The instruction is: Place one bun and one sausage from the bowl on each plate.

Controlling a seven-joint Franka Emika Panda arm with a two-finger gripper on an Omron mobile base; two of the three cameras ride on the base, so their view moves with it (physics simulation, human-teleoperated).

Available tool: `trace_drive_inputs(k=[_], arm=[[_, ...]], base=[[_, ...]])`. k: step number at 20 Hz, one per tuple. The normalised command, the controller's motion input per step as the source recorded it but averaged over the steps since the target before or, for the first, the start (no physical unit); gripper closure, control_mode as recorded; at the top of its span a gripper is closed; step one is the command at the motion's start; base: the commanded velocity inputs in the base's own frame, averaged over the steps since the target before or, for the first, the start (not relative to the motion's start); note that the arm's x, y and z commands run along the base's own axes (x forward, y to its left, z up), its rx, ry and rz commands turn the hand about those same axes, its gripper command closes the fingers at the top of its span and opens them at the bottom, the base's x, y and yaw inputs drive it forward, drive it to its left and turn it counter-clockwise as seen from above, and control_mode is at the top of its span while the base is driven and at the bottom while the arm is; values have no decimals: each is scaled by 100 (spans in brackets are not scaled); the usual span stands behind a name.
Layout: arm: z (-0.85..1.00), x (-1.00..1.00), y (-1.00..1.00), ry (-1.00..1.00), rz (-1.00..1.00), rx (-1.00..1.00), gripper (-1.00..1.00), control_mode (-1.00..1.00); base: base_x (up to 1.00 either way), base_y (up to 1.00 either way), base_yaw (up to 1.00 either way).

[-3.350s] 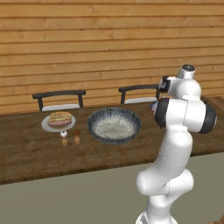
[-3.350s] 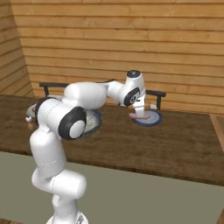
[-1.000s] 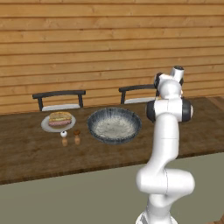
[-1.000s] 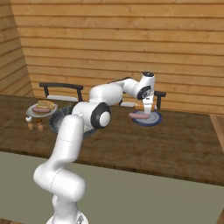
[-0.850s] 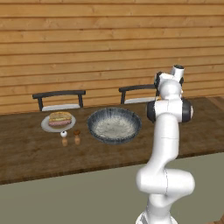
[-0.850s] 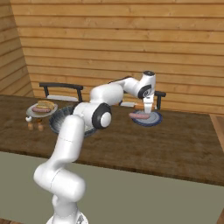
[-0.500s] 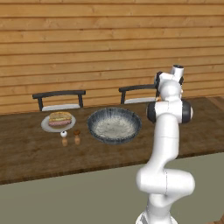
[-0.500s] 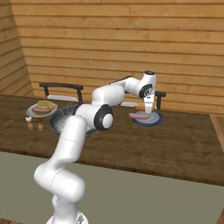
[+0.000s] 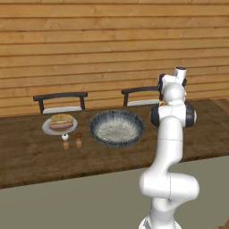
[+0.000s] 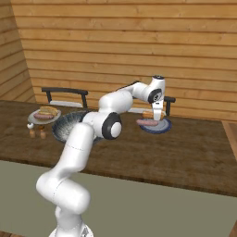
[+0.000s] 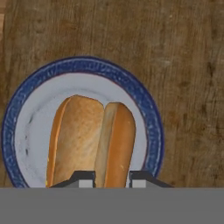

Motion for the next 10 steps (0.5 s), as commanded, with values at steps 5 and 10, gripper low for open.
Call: trace_drive_inputs(k=[5,10], arm=[[-8,0,0,4,0,0,100,-100],[-7,0,0,4,0,0,-100,-100]], base=[[0,0,0],[0,0,0]])
